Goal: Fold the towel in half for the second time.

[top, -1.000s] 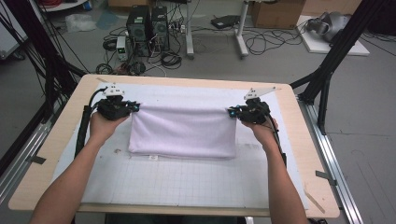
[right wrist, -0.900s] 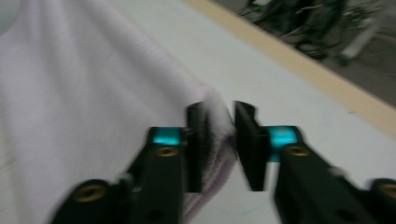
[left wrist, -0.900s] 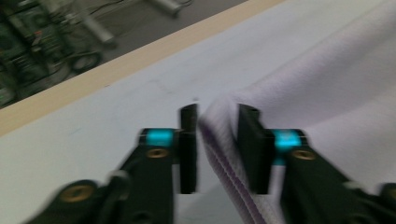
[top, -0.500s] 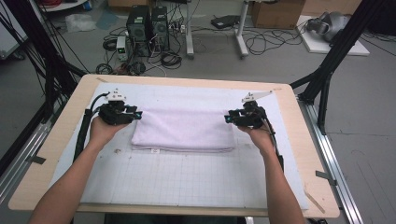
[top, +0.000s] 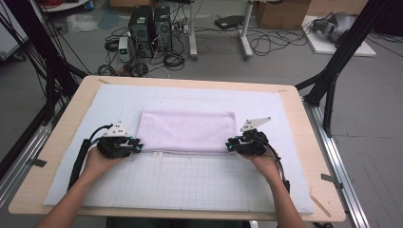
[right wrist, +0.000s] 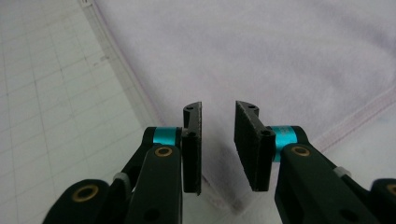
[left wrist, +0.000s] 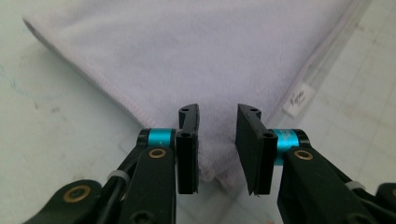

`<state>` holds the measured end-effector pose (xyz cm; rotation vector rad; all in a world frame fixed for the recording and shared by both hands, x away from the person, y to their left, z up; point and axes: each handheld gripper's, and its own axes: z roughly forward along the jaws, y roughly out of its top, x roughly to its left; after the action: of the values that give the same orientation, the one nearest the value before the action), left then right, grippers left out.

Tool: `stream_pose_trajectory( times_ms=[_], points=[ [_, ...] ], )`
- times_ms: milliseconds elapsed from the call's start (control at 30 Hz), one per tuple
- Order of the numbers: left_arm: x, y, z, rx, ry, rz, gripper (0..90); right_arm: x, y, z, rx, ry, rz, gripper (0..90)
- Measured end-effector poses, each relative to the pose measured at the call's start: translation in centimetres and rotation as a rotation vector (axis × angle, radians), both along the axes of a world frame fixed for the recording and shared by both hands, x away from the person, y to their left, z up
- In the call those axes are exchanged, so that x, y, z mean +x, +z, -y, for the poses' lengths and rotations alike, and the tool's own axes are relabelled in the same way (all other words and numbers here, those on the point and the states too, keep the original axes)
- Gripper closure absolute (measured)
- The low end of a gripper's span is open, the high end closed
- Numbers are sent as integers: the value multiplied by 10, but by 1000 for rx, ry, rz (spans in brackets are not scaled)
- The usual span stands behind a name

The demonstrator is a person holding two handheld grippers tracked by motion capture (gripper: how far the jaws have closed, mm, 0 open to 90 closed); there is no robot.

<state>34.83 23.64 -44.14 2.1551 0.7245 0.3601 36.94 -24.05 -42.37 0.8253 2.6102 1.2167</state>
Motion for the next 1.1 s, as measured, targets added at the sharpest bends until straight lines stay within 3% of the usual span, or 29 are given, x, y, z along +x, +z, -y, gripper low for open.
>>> stream_pose_trajectory(
  times_ms=[100,233,367,600,800,867,1100],
  points=[
    [-2,0,0,4,2,12,697,-4,-9,3,-5,-10,-18,725],
    [-2,1,-1,6,9,11,679,-9,-16,7,17,-29,-6,712],
    [-4,8,-8,-77,33,-7,600,-13,-10,6,28,-35,17,652],
    [-16,22,-16,-152,77,12,463,-23,1,6,69,-53,68,483],
    [-31,25,-17,-135,74,23,390,-35,12,10,105,-75,100,360],
    [-36,26,-18,-132,74,30,378,-42,12,12,123,-88,132,348],
    [-51,28,-23,-124,89,48,321,-55,15,20,132,-118,150,279]
  ],
)
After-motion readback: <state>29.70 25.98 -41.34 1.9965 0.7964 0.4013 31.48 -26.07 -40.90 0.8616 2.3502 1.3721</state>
